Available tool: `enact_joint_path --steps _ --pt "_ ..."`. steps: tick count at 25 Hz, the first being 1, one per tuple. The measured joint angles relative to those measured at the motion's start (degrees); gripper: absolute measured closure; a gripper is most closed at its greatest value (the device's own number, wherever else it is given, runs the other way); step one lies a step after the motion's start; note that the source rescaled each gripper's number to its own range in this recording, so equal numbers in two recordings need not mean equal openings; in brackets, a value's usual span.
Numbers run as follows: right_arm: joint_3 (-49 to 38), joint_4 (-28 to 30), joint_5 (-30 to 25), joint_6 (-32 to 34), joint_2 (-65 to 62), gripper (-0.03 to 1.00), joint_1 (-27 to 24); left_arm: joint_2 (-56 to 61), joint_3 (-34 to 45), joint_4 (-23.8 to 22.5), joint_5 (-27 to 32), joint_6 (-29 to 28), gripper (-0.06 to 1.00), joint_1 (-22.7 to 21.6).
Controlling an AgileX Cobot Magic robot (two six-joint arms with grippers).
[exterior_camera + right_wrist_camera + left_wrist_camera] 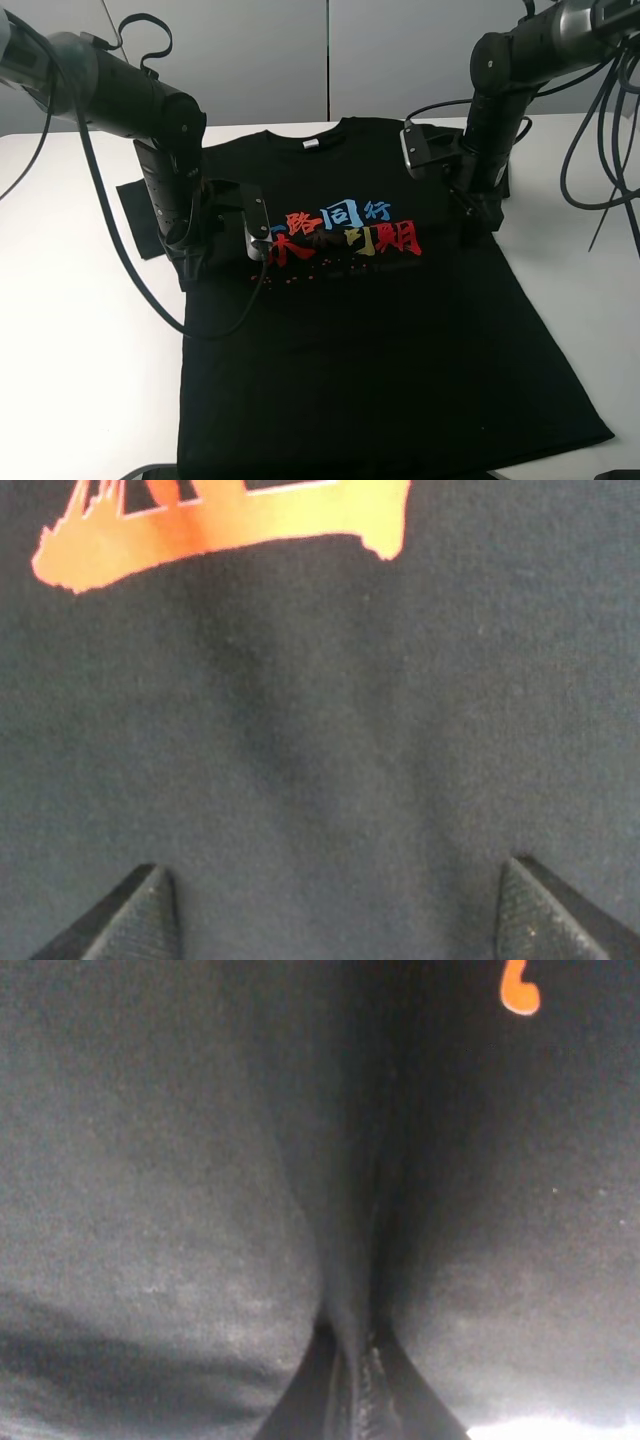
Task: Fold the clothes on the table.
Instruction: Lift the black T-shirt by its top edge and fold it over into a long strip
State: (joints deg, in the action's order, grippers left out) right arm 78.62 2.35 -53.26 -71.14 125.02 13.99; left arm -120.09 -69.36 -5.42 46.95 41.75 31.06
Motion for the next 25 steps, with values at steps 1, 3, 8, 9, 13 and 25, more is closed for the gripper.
enact_joint_path --steps 1,3,8,9,13,25 --pt "-0.27 0.42 0.25 0.0 0.0 0.26 0.11 0.0 0.0 0.0 -0.1 0.0 0.94 0.0" --pt "-0.99 1.59 1.72 0.0 -0.14 0.31 0.22 0.0 0.0 0.0 -0.1 0.0 0.94 0.0" --pt "-3.25 2.62 3.74 -0.1 -0.87 0.71 0.22 0.0 0.0 0.0 -0.1 0.0 0.94 0.0" --pt "-3.36 2.6 3.74 -0.1 -0.87 0.78 0.22 0.0 0.0 0.0 -0.21 0.0 0.94 0.0" --pt "-3.36 2.65 3.1 -0.22 -0.92 0.96 0.22 0.0 0.0 0.0 -0.54 0.0 0.94 0.0" --pt "-4.61 2.64 3.5 -0.22 -5.56 0.97 0.22 0.4 -4.45 -3.04 -3.17 -5.28 0.94 0.34"
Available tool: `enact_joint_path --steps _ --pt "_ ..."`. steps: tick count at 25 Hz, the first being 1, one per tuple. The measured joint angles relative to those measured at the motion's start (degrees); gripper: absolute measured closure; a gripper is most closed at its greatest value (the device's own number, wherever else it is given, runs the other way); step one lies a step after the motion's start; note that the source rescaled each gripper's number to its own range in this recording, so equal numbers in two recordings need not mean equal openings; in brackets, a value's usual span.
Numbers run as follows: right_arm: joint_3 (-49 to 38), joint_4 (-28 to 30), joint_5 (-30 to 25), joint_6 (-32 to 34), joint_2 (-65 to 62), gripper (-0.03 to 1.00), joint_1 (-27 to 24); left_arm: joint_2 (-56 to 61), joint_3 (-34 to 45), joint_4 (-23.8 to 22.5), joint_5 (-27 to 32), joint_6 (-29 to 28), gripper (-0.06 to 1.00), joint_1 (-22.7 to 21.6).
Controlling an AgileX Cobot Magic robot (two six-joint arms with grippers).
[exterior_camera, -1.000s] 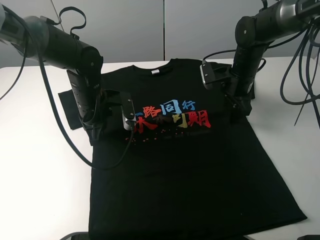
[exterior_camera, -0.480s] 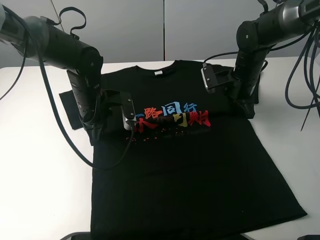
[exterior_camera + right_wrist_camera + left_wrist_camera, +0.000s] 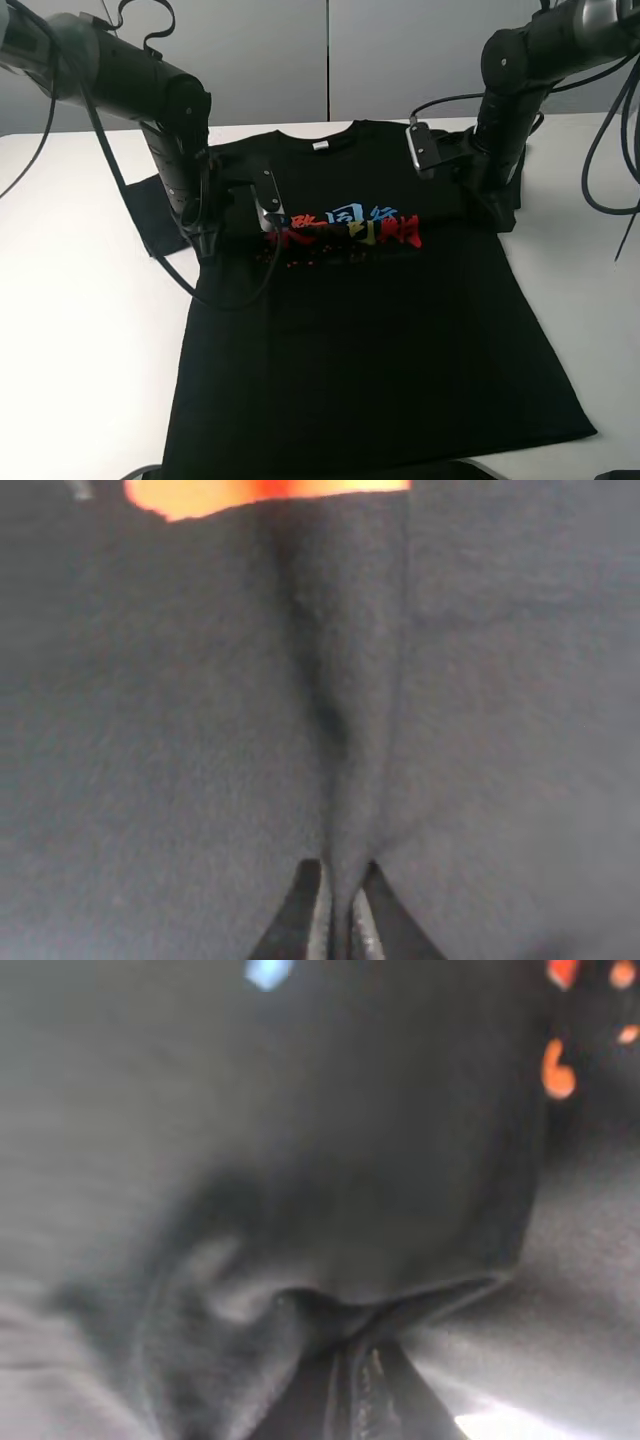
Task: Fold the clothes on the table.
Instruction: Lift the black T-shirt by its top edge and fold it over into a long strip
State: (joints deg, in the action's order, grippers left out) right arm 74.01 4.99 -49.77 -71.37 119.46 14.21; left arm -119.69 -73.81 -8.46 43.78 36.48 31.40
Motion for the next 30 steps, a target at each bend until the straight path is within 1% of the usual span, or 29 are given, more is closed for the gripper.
enact_joint_path --steps 4,8,11,13,14,16,18,20,24,27,30 --pt "0.0 0.28 1.51 0.48 -5.32 0.97 0.0 2.22 -3.15 -1.71 0.1 -0.49 0.94 0.0" --pt "0.0 2.0 6.87 2.6 -10.02 0.97 0.0 4.81 -7.58 -5.65 0.22 -2.65 0.94 0.0" --pt "0.0 4.18 12.51 4.77 -13.08 0.97 0.0 6.37 -11.76 -12.07 0.32 -7.47 0.94 0.0" --pt "0.0 6.74 17.0 6.51 -14.76 0.97 0.0 6.91 -14.96 -16.58 0.43 -11.03 0.94 0.0" --pt "0.39 8.41 18.51 7.5 -15.46 0.97 0.0 6.94 -16.73 -18.78 0.43 -12.16 0.94 0.0" --pt "2.4 12.13 19.48 10.04 -16.54 0.97 0.0 6.94 -20.28 -22.24 0.54 -14.23 0.94 0.0" --pt "6.21 15.02 19.6 12.74 -16.65 0.97 0.0 6.94 -23.65 -24.42 0.64 -15.4 0.94 0.0" --pt "10.23 16.29 19.6 14.04 -16.65 0.97 0.0 6.94 -27.16 -25.42 0.64 -16.1 0.94 0.0" --pt "17.02 16.7 19.09 14.41 -16.99 0.97 0.0 6.94 -33.29 -27.59 0.4 -16.64 0.94 0.0" --pt "18.62 16.41 16.93 13.03 -17.23 0.97 0.0 6.94 -35.64 -28.25 0.14 -16.81 0.94 0.0" --pt "18.57 13.14 12.08 8.63 -17.23 0.97 0.0 6.94 -35.9 -27.76 1.77 -16.63 0.94 0.0"
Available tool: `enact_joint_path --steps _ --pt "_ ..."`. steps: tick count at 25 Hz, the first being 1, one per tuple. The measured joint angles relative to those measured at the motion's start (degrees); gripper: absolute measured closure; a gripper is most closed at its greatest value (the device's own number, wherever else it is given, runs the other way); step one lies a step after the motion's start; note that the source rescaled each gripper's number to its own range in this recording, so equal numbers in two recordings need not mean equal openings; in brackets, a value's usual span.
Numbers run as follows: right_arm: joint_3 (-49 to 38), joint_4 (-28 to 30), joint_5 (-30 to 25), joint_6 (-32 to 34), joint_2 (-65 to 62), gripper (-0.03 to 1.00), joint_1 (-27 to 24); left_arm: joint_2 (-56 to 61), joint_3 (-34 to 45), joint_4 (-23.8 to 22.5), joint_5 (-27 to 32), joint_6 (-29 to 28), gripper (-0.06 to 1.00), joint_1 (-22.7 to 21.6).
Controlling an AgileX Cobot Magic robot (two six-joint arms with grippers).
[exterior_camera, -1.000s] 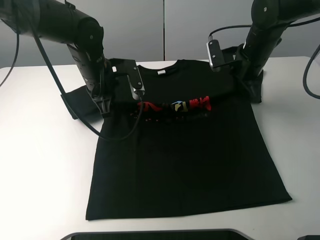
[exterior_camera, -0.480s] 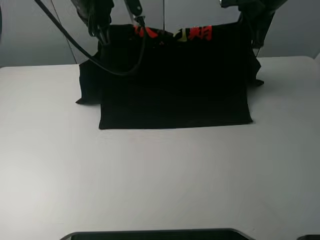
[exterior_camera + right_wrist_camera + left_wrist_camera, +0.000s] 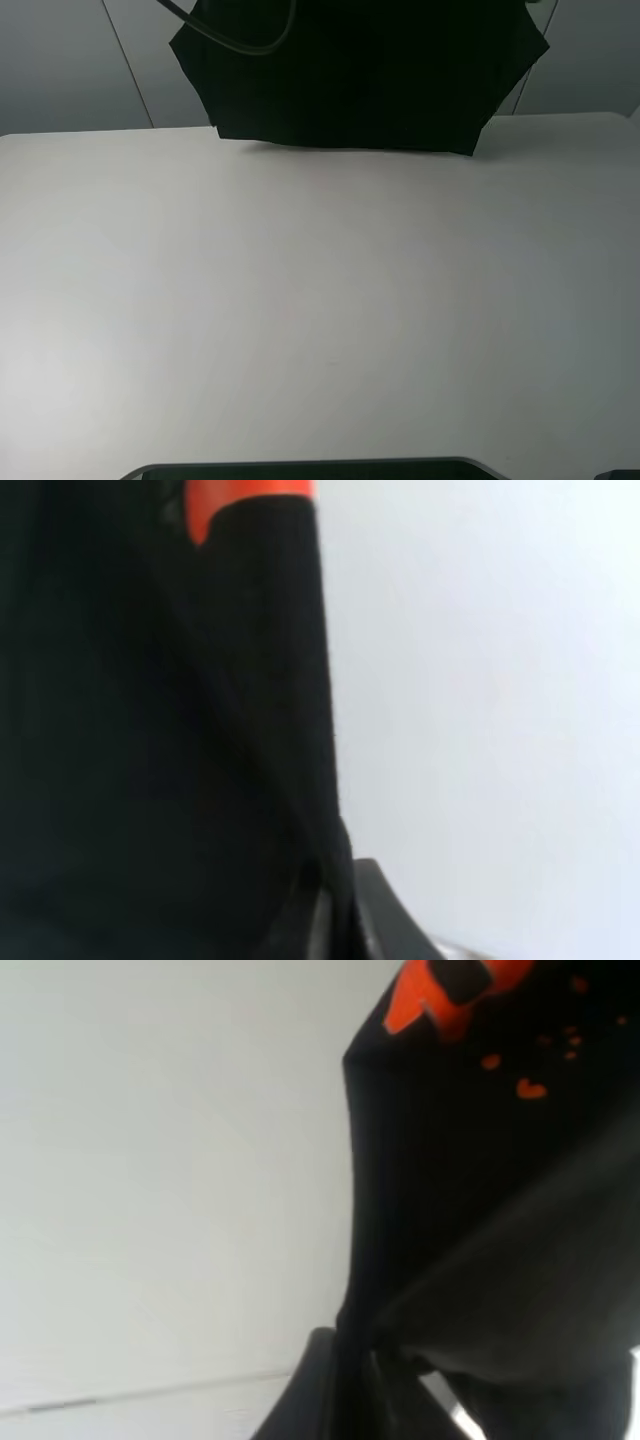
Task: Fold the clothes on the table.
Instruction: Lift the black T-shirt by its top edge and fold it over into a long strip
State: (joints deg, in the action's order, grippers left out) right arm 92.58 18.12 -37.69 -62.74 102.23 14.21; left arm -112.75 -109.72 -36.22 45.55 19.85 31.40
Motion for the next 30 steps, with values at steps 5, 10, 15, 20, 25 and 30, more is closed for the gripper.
enact_joint_path --steps 5,10,15,20,25,30 --pt "-3.13 -6.1 -10.03 -10.16 0.1 0.97 0.0 -1.23 -0.09 6.38 10.4 7.82 0.94 -0.34" --pt "-4.28 -11.77 -19.77 -16.67 0.1 0.97 0.0 -1.53 -0.09 14.04 19.77 15.05 0.94 -0.48" --pt "-4.28 -17.22 -31.09 -18.67 0.1 0.97 0.0 -1.53 -0.09 18.22 23.83 18.15 0.94 -0.48" --pt "-7.45 -20.8 -31.68 -18.89 -0.38 0.97 0.0 -0.59 5.95 21.5 23.86 19.09 0.94 -0.48" --pt "-15.07 -22.64 -31.9 -18.89 -3.85 0.97 0.0 1.38 16.63 23.35 23.97 18.91 0.94 -0.48" --pt "-23.23 -26.06 -32.01 -18.32 -7.87 0.97 0.0 6.35 26.41 28.16 23.21 17.99 0.94 -0.48"
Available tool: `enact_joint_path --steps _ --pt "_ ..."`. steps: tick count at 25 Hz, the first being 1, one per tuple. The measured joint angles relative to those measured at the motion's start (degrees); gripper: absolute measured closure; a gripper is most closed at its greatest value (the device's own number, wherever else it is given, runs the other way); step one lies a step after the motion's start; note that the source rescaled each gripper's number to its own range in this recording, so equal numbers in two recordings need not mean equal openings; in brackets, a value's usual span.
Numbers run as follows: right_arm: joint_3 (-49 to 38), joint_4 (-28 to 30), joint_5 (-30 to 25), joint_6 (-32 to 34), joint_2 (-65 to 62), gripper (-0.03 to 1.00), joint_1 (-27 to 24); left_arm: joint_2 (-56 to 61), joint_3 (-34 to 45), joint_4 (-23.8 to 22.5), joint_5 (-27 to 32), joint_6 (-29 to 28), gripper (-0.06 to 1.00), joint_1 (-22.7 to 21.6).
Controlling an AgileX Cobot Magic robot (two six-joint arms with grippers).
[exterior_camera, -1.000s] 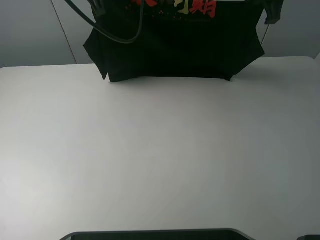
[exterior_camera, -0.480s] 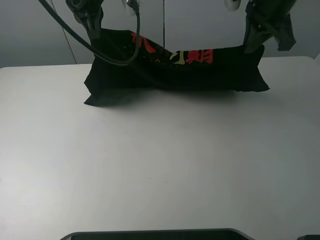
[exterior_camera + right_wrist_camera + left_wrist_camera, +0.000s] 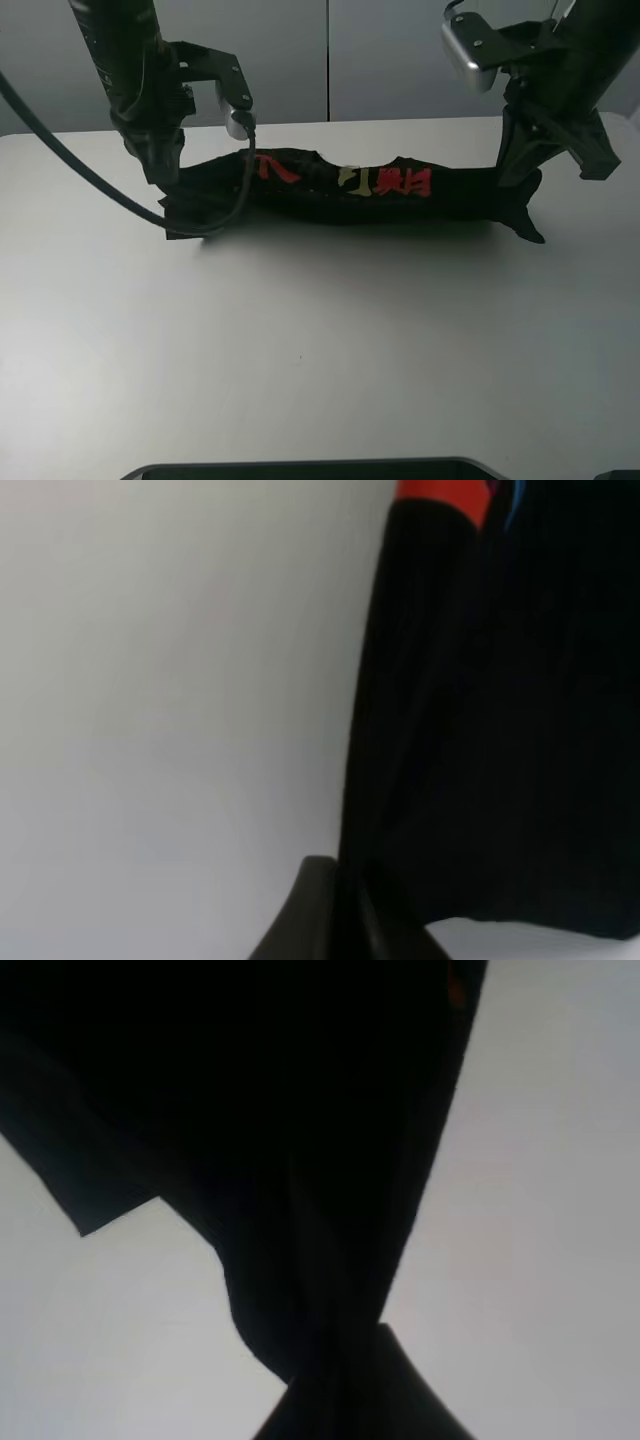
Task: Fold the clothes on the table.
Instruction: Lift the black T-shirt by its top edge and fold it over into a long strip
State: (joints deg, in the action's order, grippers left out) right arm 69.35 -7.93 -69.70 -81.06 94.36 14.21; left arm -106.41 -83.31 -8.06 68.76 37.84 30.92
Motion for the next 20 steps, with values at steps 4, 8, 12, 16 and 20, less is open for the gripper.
enact_joint_path --steps 4,8,12,16,20 --pt "-7.02 -2.08 -0.1 0.1 -2.4 0.97 0.0 3.72 5.59 2.07 -1.44 -0.66 0.94 0.0" --pt "-11.66 -3.6 0.06 0.96 -3.15 0.97 0.0 6.4 8.94 3.18 -1.44 -1.31 0.94 0.0" --pt "-12.65 -3.72 3.85 3.27 -3.15 0.97 0.0 7.35 10.02 3.55 -4.67 -2.9 0.94 0.0" --pt "-12.65 -3.72 10.39 8.53 -3.15 0.97 0.0 7.35 10.02 1.75 -12.0 -8.94 0.94 0.0" --pt "-12.65 -1.77 18.34 14.61 -3.37 0.97 0.0 7.35 10.02 -2.41 -19.26 -16.4 0.94 0.0"
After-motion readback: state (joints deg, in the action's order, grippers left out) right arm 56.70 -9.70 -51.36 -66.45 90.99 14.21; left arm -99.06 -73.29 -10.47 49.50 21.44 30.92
